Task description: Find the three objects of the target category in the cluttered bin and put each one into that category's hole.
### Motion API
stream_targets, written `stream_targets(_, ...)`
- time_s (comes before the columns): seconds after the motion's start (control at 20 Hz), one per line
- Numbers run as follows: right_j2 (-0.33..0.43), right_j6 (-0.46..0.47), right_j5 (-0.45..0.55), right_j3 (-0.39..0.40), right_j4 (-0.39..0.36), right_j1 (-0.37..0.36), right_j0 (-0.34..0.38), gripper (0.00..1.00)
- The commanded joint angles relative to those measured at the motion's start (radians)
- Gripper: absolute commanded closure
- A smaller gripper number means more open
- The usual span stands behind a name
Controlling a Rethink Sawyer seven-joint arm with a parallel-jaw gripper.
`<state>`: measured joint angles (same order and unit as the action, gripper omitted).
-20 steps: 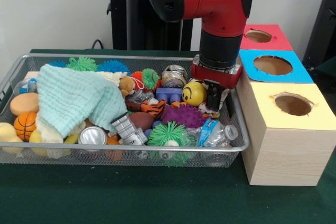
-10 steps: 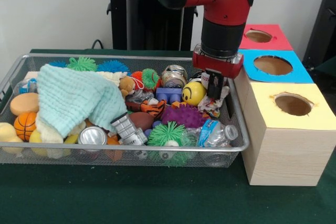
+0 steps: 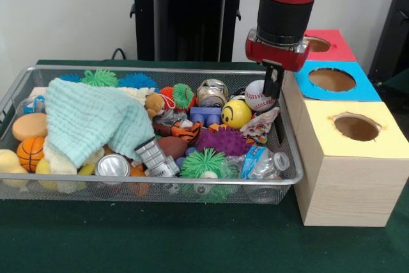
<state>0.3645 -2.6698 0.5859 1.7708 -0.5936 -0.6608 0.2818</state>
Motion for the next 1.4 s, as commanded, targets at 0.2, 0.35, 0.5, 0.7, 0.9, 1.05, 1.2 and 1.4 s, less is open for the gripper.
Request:
stream_targets(0.2, 0.089, 0.194, 0.077, 0.053, 0.007, -0.003, 0.025, 1.0)
stream_targets(0.35, 0.077, 0.179, 0.056, 0.038, -0.011, 0.022, 0.024, 1.0)
stream_targets(0.5, 0.063, 0.157, 0.024, 0.035, -0.028, 0.03, 0.019, 1.0)
stream_targets(0.7, -0.025, 0.005, -0.086, 0.029, -0.072, 0.037, -0.044, 1.0)
stream_targets(0.9, -0.248, -0.349, -0.27, 0.009, -0.04, 0.076, -0.216, 1.0)
stream_targets(1.05, -0.372, -0.46, -0.309, 0.001, 0.054, 0.097, -0.312, 1.0)
stream_targets(1.2, -0.459, -0.5, -0.361, 0.003, 0.154, 0.13, -0.373, 1.0)
stream_targets(1.4, -0.506, -0.504, -0.421, 0.038, 0.269, 0.15, -0.396, 1.0)
